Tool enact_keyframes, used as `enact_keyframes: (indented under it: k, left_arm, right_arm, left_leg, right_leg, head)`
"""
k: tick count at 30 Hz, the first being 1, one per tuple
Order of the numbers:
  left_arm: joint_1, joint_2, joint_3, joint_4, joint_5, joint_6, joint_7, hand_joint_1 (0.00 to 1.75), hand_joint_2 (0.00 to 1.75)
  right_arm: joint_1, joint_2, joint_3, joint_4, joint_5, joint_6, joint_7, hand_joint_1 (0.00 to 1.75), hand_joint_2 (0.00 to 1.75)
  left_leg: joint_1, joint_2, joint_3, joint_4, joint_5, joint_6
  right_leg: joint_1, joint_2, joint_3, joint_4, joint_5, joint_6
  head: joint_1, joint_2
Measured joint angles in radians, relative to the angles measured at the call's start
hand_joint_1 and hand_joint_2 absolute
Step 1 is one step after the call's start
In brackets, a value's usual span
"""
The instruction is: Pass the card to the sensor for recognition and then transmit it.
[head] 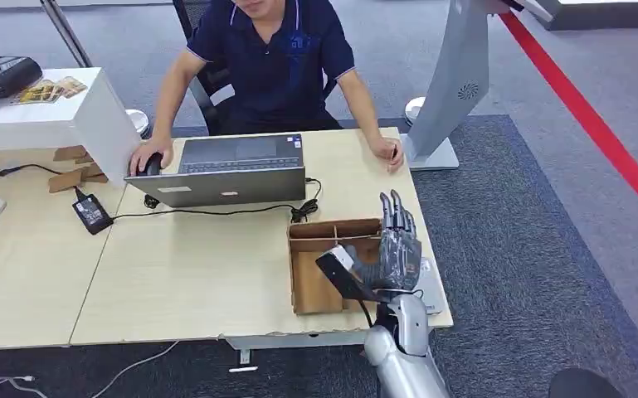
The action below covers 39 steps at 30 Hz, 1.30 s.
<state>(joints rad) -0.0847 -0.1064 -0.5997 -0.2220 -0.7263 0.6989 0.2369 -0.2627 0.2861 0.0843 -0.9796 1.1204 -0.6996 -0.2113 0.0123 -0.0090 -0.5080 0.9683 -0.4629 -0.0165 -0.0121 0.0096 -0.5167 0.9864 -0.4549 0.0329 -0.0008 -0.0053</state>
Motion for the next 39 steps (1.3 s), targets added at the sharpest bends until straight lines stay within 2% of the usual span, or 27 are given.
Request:
enact_keyframes:
  k: [11, 39]
  left_arm:
    - [0.000, 0.000, -0.011, 0.000, 0.000, 0.000, 0.000, 0.00, 0.00]
    - [-0.003, 0.000, -0.042, 0.000, 0.011, 0.000, -0.009, 0.00, 0.00]
  right_arm:
    - [-0.012, 0.004, 0.004, 0.001, 0.012, 0.000, 0.002, 0.00, 1.75]
    - [-0.058, 0.005, 0.040, 0.022, 0.044, 0.000, 0.097, 0.00, 1.75]
  left_leg:
    - [0.000, 0.000, 0.000, 0.000, 0.000, 0.000]
    - [0.000, 0.000, 0.000, 0.000, 0.000, 0.000]
  right_leg:
    - [0.000, 0.000, 0.000, 0.000, 0.000, 0.000]
    - [0.000, 0.000, -0.001, 0.000, 0.000, 0.000]
  head:
    - [0.000, 0.000]
    - [0.000, 0.000]
